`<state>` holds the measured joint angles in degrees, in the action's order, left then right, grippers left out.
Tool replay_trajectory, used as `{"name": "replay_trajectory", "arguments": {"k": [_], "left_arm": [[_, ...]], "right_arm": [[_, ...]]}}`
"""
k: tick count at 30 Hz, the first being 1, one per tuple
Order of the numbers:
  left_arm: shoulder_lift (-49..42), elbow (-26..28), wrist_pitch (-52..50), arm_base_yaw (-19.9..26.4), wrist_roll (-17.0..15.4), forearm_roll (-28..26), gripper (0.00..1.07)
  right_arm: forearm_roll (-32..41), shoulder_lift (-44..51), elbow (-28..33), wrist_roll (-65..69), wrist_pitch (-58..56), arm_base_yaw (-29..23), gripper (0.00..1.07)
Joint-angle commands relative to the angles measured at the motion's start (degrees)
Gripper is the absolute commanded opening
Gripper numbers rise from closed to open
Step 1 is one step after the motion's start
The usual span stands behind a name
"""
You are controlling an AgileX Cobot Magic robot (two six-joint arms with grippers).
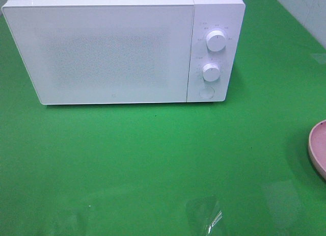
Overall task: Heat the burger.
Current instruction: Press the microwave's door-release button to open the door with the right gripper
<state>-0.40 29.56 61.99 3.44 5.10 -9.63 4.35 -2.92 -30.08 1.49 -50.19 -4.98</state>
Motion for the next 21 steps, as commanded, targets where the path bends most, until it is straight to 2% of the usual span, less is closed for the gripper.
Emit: {"name": "replay_trajectory", "arguments": {"k": [1, 21], "left_arm": [[-1.1, -0.1, -0.6, -0.2, -0.3, -0.3, 0.98], [-1.1, -0.1, -0.6, -0.2, -0.3, -0.3, 0.98]], "right_arm": [[0.1, -2.3, -0.4, 0.3, 1.9, 0.1, 0.73], [-1.0, -21.9, -0.3, 0.1, 17.1, 0.1, 0.73]]}}
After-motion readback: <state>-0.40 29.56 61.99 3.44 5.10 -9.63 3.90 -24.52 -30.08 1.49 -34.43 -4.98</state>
